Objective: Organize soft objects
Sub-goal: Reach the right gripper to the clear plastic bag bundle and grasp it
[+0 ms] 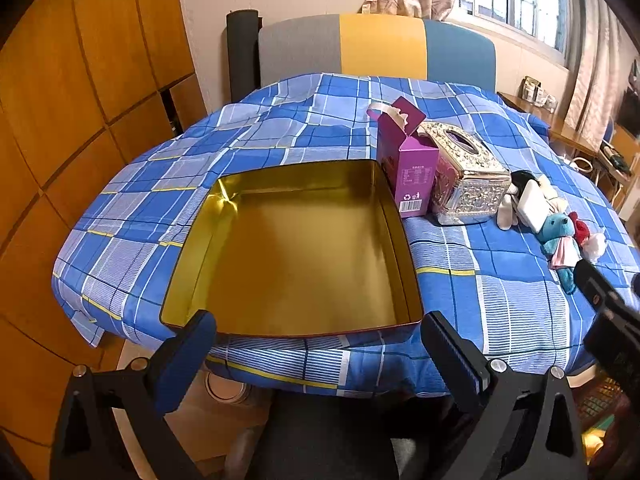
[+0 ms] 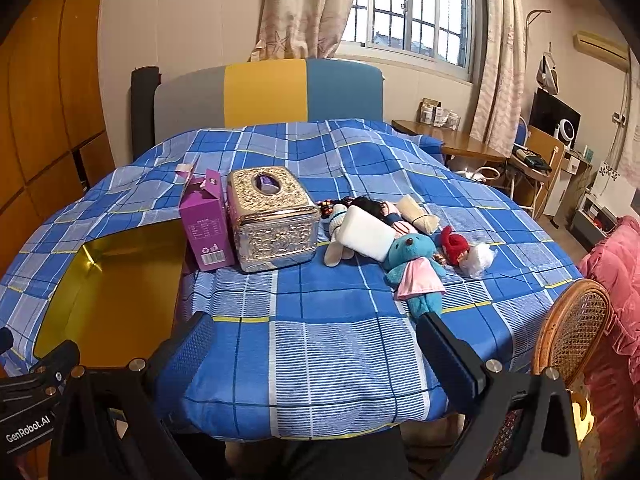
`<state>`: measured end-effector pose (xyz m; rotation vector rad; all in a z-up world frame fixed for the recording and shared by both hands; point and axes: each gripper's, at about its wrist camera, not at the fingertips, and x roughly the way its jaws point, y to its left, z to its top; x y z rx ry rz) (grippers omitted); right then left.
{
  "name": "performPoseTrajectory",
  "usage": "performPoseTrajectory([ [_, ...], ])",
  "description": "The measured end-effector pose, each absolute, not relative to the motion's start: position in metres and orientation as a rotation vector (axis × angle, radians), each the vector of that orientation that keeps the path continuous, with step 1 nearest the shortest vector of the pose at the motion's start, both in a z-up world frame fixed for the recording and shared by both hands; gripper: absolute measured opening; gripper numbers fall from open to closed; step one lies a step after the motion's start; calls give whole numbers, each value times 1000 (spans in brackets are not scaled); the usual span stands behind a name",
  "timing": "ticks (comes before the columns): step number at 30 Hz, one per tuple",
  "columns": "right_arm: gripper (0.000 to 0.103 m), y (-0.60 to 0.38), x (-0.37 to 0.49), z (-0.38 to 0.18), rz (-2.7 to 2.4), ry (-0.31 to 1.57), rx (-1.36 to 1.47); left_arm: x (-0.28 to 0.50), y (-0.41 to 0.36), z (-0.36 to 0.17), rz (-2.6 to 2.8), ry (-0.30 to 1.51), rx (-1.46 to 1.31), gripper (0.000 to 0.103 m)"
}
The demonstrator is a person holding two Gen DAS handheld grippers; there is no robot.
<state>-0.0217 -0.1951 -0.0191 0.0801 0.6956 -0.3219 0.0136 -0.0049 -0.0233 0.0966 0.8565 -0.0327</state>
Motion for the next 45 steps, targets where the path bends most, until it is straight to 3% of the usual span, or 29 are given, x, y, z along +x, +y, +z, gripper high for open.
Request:
performPoseTrajectory([
  [8,103,-241,-2,-43,-259,811,183,25,-18,-46,-309,922,5,103],
  [13,103,-277,9,-70,-232,911,209,30,-44,-55,-342,966,88,103],
  [22,101,-385,29,-46,-448,791,268,43,-99,-67,-395,1019,224,103],
  [27,100,-467,51,-49,-607,824,408,46,-120,-72,-448,1034,229,103],
  [32,90,-524,75,-79,-633,913,522,52,-135,-75,-514,1068,195,103],
  [37,87,-539,102,-105,-607,976,438,54,-151,-78,-551,1082,194,103],
  [38,79,-541,107,-111,-610,1006,426,56,-154,-79,-560,1090,189,103],
  [42,72,-550,107,-135,-617,1078,471,67,-165,-85,-604,1134,115,103],
  [45,51,-552,105,-139,-586,1092,524,76,-182,-88,-616,1157,95,103],
])
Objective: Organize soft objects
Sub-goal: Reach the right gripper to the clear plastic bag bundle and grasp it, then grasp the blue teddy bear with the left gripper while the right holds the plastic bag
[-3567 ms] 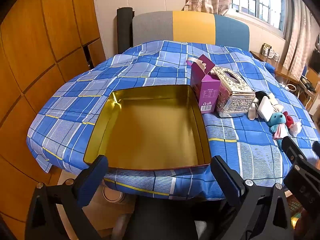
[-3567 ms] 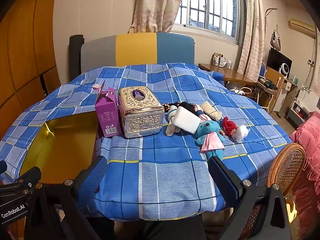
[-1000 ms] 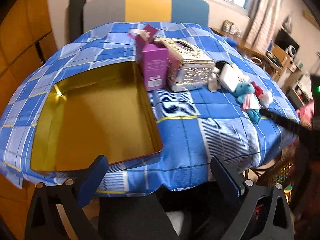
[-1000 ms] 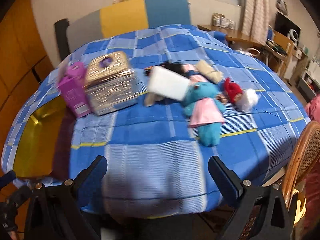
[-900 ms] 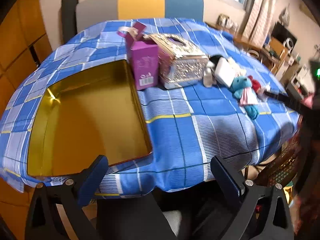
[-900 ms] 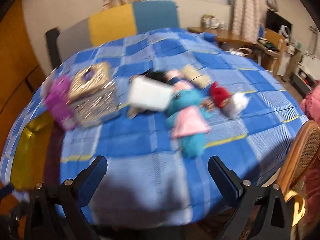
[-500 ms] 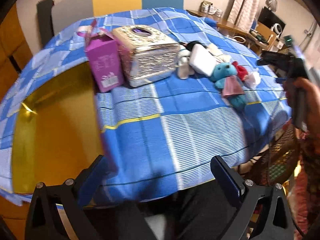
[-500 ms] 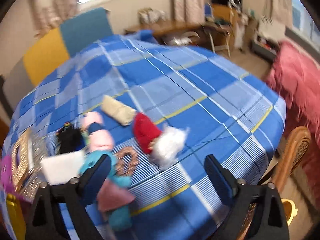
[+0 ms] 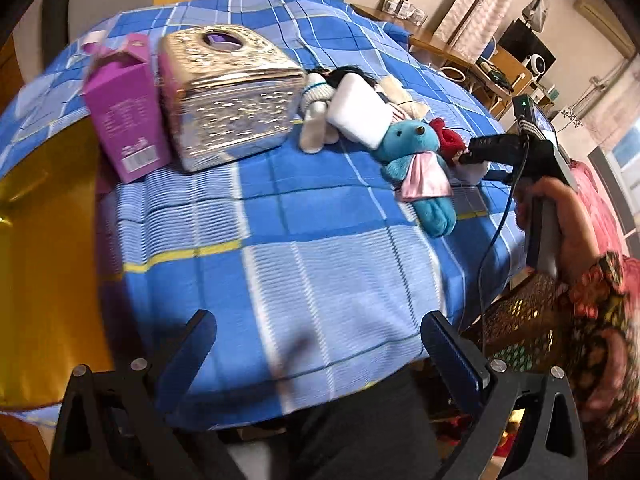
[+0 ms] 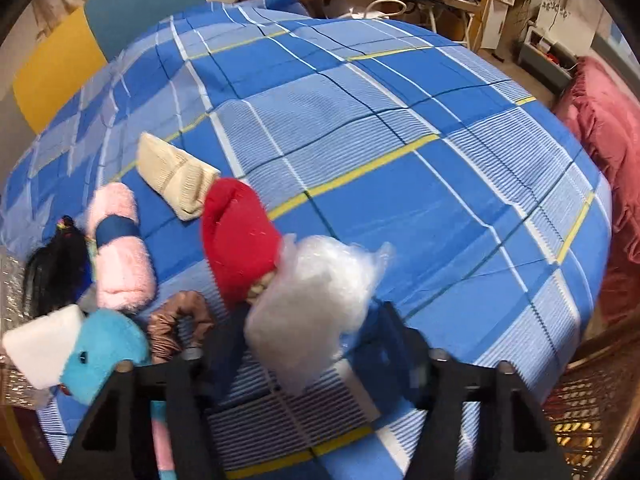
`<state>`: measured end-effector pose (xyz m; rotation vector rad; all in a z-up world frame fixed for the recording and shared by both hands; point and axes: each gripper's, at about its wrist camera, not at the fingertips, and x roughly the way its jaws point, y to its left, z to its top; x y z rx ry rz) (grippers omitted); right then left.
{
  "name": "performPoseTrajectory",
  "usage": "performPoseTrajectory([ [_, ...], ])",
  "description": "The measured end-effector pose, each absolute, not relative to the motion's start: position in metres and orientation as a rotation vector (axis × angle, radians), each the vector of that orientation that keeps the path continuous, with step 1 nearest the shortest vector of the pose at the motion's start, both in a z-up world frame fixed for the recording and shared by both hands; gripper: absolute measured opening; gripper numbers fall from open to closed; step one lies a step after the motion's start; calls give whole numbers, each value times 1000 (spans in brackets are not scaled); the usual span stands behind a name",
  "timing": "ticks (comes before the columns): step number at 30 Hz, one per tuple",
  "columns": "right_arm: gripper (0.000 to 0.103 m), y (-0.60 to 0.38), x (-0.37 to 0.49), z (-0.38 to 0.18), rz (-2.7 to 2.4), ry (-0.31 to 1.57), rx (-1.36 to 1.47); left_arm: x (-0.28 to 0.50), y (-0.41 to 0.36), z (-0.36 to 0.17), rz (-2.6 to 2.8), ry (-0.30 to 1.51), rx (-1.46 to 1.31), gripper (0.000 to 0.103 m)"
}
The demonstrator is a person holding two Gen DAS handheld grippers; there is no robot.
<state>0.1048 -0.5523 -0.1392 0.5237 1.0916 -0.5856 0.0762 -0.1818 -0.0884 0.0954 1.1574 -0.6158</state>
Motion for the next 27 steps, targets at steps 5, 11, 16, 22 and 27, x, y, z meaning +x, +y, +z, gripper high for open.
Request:
performPoseTrajectory([
  [5,43,-542,104,-133,-578,1069,486,89,-215,-87,-642,1108,44,103],
  [11,42,-545,92,-109,-567,908,517,111,-270,-95,-648,1124,87,103],
  [16,42,-551,81,-93,-491,760,599,129,-315,-106,-673,1072,97,103],
  [22,42,-550,84,-89,-472,735,602,149,-357,-128,-654,1059,129,103],
  [27,42,-552,86,-92,-479,745,601,152,-373,-130,-665,995,126,100],
])
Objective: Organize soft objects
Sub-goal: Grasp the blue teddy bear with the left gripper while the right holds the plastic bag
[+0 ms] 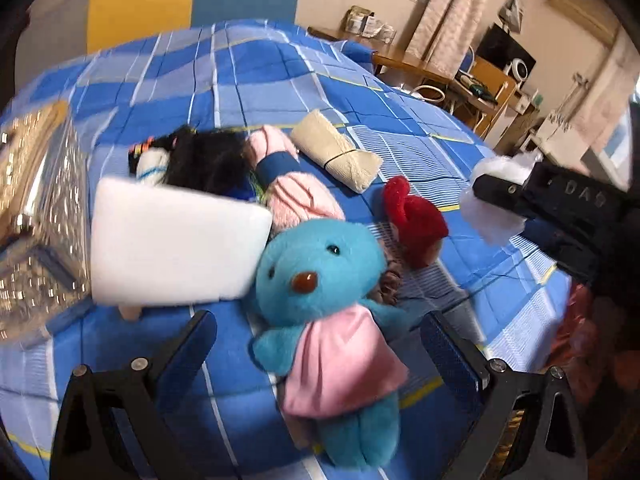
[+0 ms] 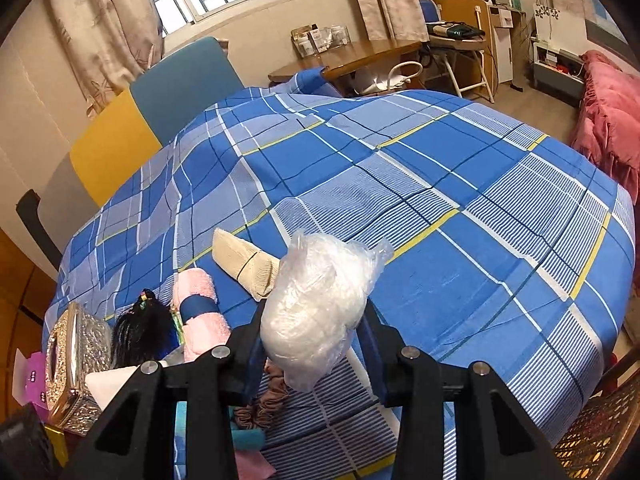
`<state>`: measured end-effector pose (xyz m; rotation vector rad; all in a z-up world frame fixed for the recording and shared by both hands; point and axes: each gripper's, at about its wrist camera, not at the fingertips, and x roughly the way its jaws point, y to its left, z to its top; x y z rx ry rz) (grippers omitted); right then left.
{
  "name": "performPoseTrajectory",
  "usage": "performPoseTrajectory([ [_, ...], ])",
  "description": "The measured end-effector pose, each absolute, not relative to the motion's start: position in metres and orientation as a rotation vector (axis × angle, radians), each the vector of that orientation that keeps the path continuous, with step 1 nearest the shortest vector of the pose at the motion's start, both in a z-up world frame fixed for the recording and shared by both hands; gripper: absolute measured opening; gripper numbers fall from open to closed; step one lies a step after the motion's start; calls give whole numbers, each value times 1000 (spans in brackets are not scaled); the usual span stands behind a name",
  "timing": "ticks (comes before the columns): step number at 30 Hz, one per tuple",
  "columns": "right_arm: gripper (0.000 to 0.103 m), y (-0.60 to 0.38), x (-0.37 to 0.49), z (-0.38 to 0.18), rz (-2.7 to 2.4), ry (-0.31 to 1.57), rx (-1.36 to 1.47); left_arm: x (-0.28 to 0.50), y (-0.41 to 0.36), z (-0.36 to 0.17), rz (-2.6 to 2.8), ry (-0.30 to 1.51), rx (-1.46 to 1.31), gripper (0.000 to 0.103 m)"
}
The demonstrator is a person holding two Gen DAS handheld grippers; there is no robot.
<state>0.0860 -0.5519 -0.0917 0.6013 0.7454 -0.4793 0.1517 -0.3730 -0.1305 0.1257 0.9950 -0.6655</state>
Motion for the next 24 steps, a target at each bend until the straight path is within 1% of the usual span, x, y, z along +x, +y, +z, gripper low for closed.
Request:
performPoseTrajectory([
  [1,42,-552,85,-92,-478,746,602,153,-375,-134,-660,1002,126,90],
  [2,42,-552,86,-93,-476,747,602,156,-377,-137,-658,1016,119,82],
  [3,42,-552,86,-93,-476,748,599,159,-377,-143,-654,1046,110,69],
  [6,42,-551,87,-93,-475,748,591,165,-376,-157,-682,1113,64,67],
  [8,42,-551,88,-93,-476,751,589,161,-375,-154,-707,1071,92,52],
  [11,42,-551,88,-94,-477,752,586,153,-373,-150,-735,1050,117,46],
  [13,42,-551,88,-93,-476,748,582,150,-369,-147,-747,1052,104,45],
  [17,42,-550,89,-93,-476,752,572,147,-359,-134,-774,1043,85,45],
  [24,42,-547,91,-94,-485,762,544,140,-329,-87,-820,972,48,45],
])
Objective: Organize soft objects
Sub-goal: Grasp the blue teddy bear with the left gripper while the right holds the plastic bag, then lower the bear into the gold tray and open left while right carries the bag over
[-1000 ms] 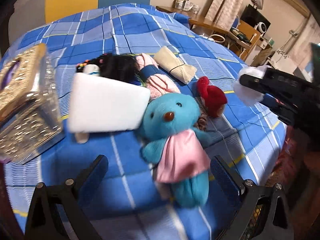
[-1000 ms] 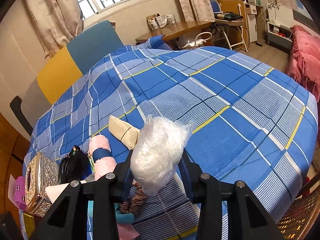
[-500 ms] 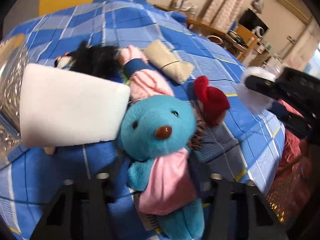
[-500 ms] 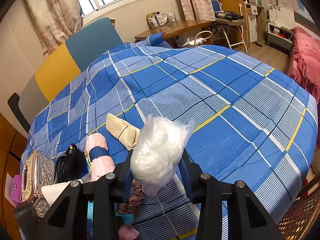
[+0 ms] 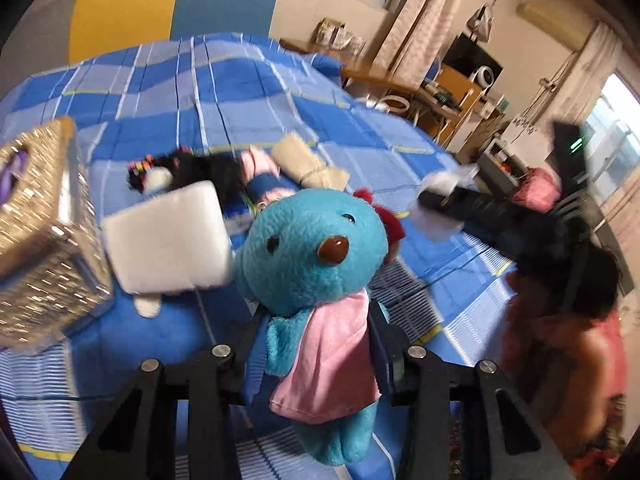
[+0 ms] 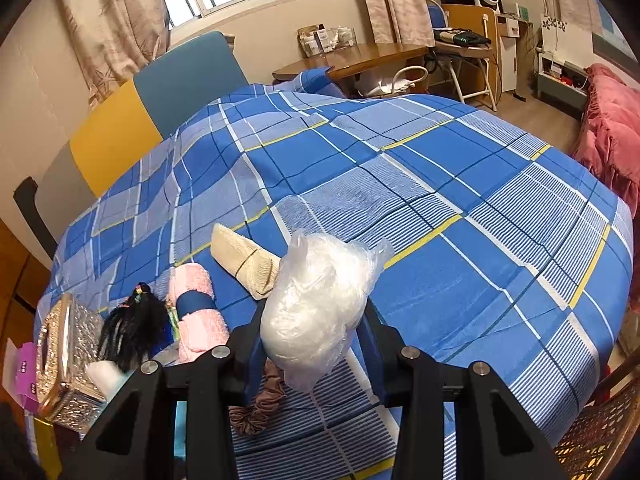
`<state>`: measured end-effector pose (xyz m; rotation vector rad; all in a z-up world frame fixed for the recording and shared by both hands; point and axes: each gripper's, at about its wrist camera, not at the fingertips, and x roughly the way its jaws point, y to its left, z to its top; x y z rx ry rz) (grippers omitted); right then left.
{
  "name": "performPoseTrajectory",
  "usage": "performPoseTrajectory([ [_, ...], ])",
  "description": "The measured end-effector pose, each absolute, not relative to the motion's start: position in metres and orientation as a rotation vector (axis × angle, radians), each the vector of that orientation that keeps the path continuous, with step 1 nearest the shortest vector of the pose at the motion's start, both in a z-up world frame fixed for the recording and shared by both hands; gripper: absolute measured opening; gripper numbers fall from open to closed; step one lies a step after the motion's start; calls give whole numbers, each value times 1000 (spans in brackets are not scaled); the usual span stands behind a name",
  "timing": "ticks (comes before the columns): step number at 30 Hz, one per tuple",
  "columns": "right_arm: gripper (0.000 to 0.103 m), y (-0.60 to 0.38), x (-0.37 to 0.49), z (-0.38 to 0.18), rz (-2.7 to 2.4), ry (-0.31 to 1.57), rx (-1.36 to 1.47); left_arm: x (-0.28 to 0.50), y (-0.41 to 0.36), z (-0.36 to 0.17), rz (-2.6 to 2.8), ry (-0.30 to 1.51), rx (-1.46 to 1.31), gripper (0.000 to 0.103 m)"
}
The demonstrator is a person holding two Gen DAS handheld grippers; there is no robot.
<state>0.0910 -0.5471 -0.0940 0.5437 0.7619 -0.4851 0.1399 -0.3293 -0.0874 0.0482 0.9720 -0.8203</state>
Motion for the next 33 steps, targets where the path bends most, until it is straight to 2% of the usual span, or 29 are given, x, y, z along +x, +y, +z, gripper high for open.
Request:
performPoseTrajectory([
  [10,42,-544,92,-96,-495,776,523,150,-261,-9,-834,841,24,45],
  [20,42,-537,93,-93,-506,770,464,185,-135,54,-710,751,-62,45],
  [27,42,-533,85,-77,-520,679,430,219,-26,51,-531,757,-99,46],
  [33,42,-532,81,-68,-530,625,417,247,51,8,-372,863,-77,47],
])
